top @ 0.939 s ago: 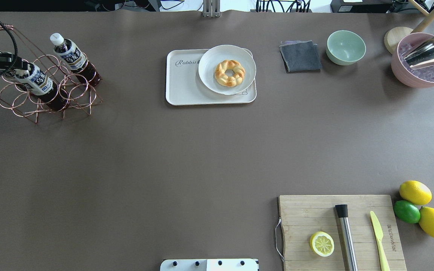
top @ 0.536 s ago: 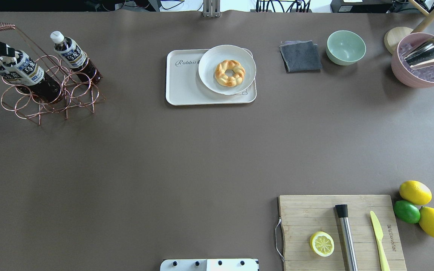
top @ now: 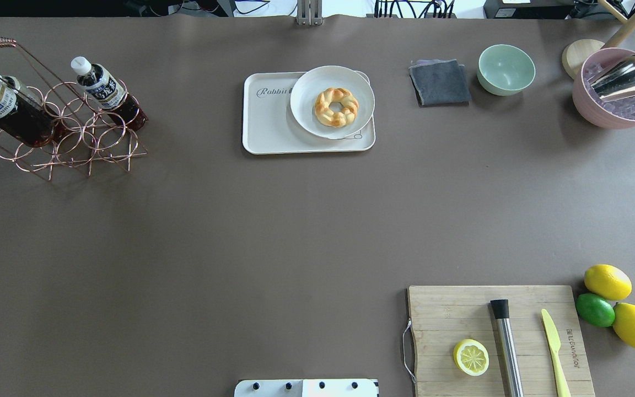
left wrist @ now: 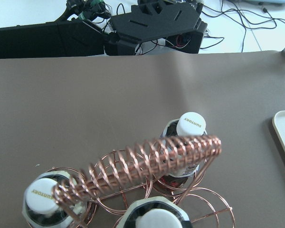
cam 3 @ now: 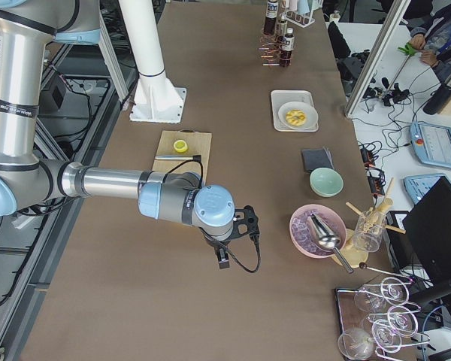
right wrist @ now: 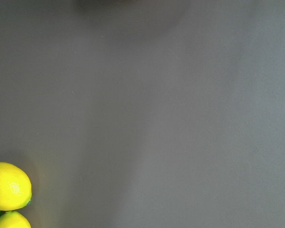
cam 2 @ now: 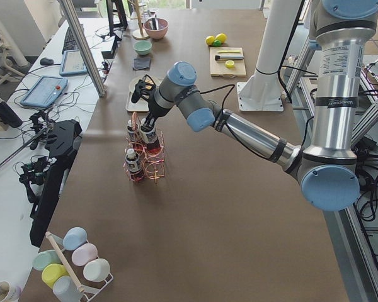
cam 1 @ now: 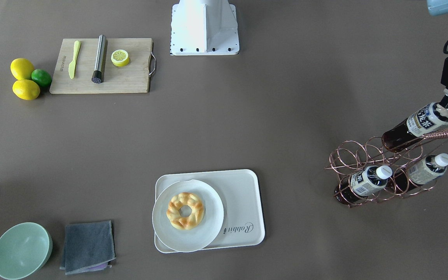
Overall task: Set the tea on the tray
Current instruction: 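Lift the tea bottle up out of the copper rack with the left gripper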
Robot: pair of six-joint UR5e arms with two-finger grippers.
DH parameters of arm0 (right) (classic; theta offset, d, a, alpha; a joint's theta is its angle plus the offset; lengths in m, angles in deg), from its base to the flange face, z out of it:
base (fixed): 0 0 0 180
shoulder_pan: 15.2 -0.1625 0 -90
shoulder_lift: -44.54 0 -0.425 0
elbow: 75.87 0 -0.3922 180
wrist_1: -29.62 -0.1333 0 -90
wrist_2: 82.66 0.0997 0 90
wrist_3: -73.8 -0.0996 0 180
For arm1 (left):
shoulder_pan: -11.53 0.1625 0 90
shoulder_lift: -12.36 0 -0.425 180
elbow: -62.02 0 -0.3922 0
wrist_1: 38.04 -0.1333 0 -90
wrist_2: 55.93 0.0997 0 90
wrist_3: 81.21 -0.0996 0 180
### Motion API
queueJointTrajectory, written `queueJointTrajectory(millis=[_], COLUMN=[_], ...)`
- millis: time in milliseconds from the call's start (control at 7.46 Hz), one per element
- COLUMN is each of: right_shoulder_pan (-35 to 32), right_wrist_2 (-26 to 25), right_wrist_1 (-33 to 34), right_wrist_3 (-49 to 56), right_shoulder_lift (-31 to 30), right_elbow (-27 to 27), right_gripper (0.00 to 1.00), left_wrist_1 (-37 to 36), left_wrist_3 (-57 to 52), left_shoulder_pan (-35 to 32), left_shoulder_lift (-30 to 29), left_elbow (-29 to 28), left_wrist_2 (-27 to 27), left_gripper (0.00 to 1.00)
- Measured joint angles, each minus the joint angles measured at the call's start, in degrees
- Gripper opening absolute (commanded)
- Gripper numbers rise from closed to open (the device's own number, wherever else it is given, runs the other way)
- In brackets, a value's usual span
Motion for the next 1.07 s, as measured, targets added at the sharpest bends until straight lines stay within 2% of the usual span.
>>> queueJointTrajectory(millis=[134, 402, 670, 939, 1073], right_shoulder_pan=[0.0, 0.0, 0.0, 0.0, 0.0], right_wrist_2=[0.0, 0.01, 0.19, 0.34, 0.35], right_wrist_1=[0.0, 0.0, -0.01, -0.4, -0.84], right_wrist_3=[0.01, -0.01, -0.01, 0.02, -0.1], right_shoulder_lift=[-0.01, -0.01, -0.01, -0.01, -0.01], right_elbow=[-0.01, 0.01, 0.12, 0.15, 0.13], right_gripper=[1.0, 1.0, 1.0, 1.0, 1.0], left_wrist_1=[-2.35, -12.26, -18.26, -23.7, -31.28], left_wrist_3=[-0.32, -0.09, 1.7, 3.32, 4.31], left_shoulder_pan=[-0.09, 1.86, 6.53, 13.31, 17.48], left_shoulder_lift=[1.07, 1.69, -0.89, -8.74, -15.73], left_elbow=[3.16, 12.62, 18.07, 19.08, 19.22], left_wrist_2=[-0.4, -0.48, -0.09, 2.14, 5.57], left_gripper=[0.0, 0.0, 0.0, 0.0, 0.0])
